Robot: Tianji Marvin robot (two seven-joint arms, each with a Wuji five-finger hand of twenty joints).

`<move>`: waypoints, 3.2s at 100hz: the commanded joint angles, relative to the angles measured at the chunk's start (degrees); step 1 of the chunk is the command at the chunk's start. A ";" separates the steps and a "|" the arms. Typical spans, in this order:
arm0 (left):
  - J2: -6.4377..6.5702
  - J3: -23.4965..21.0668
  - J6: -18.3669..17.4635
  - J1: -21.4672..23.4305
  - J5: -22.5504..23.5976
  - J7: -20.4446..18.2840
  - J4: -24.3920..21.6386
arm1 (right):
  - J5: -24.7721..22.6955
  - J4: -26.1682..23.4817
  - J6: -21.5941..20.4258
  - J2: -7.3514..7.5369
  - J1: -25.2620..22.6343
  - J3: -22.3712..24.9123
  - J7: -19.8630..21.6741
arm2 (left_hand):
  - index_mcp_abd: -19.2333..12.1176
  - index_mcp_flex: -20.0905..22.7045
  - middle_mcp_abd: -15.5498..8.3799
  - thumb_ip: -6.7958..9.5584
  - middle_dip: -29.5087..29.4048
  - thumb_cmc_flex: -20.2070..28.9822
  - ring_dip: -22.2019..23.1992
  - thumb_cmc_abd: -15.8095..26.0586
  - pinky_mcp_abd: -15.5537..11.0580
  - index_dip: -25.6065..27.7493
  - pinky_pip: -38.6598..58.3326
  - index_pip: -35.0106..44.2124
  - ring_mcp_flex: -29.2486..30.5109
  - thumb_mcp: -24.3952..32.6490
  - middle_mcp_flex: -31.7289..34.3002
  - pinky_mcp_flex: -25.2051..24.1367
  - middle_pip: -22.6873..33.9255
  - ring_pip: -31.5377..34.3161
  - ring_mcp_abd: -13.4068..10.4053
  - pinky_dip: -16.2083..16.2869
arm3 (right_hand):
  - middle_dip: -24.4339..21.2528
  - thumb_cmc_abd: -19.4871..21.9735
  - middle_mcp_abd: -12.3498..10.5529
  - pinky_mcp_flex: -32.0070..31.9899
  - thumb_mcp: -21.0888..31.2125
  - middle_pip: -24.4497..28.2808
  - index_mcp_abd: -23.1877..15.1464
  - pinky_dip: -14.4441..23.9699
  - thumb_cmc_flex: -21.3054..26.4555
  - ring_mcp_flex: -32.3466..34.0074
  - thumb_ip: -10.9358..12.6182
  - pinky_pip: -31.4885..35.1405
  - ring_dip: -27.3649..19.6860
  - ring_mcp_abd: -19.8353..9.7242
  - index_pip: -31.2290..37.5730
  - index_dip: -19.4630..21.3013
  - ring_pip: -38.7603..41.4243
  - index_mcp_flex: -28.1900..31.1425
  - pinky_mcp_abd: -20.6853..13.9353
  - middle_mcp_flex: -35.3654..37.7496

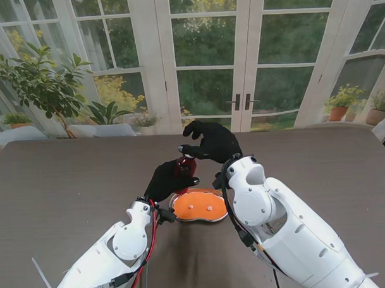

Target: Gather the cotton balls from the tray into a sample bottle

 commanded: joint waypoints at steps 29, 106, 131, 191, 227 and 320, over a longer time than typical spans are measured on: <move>0.82 -1.33 -0.74 1.54 1.11 -1.43 -0.92 | -5.79 -3.54 -0.23 3.23 0.09 1.26 8.47 | -9.22 8.29 -3.29 1.40 -0.49 10.20 -0.40 14.25 -1.50 -0.15 -1.48 7.46 0.90 7.07 4.21 -2.43 -0.88 -0.09 2.09 -0.32 | 6.97 0.39 -1.05 4.37 -4.63 5.31 -3.13 6.09 -3.89 3.81 1.79 11.38 7.10 -2.85 -1.16 4.10 14.39 4.75 -2.24 2.36; 1.80 -2.50 -1.50 2.52 2.58 -2.90 -1.81 | -9.88 -1.47 -1.13 4.13 2.97 -1.86 11.53 | -9.38 8.80 -3.67 1.20 0.25 9.70 -0.17 13.89 -1.59 -0.17 -0.90 7.79 1.34 7.93 4.92 -2.16 -0.36 0.38 1.90 -0.18 | 10.97 -6.04 -3.01 10.21 3.11 9.77 -2.96 7.45 -0.36 11.18 1.17 18.24 9.64 -6.41 4.26 7.09 23.68 7.98 -3.46 8.00; 2.04 -2.73 -1.70 2.70 2.96 -3.33 -2.04 | -9.61 -0.86 -2.13 3.97 3.33 -2.40 10.91 | -9.42 8.86 -3.67 1.15 0.33 9.54 -0.21 13.86 -1.65 -0.22 -0.88 7.83 1.35 8.02 5.01 -2.18 -0.36 0.32 1.93 -0.18 | 11.19 -5.65 -4.19 11.79 6.70 10.42 -3.95 7.16 4.87 13.80 1.90 19.03 9.69 -7.05 6.65 7.80 24.33 10.39 -3.49 12.17; 2.84 -3.54 -1.04 3.58 3.75 -4.90 -3.30 | -8.98 0.04 -7.73 3.62 2.75 -2.11 7.95 | -9.69 8.83 -3.70 1.08 0.27 9.29 -0.35 14.03 -1.79 -0.27 -1.23 7.69 1.13 7.84 4.97 -2.78 -0.69 -0.03 1.84 -0.31 | 14.64 -17.97 -6.19 14.13 15.15 7.54 -9.26 5.84 22.49 16.45 -6.74 19.75 9.76 -10.46 16.01 -6.32 24.00 7.85 -5.51 15.72; 3.18 -3.85 -0.80 3.89 3.91 -5.74 -3.80 | -10.04 0.18 -9.15 3.68 2.74 -2.30 7.17 | -9.72 8.87 -3.70 1.11 0.28 9.21 -0.34 14.10 -1.79 -0.34 -1.25 7.51 1.02 7.65 4.99 -2.89 -0.77 -0.09 1.85 -0.31 | 14.31 -26.28 -6.19 14.20 17.86 6.54 -6.84 5.18 20.70 15.39 -7.82 19.41 8.92 -11.43 5.30 1.57 23.69 6.54 -6.88 11.70; 3.39 -4.20 -0.61 4.38 4.01 -6.09 -4.52 | -13.60 -1.14 -3.47 5.02 3.49 -2.11 13.26 | -9.78 9.10 -3.72 1.09 0.35 8.86 -0.30 14.06 -1.80 -0.35 -1.23 7.50 1.14 7.68 5.11 -3.03 -0.76 -0.05 1.85 -0.30 | 10.63 0.22 -3.06 13.02 -1.98 8.31 -4.25 8.70 -3.92 14.81 1.17 21.86 10.60 -7.82 1.83 5.09 26.79 13.75 -5.04 10.24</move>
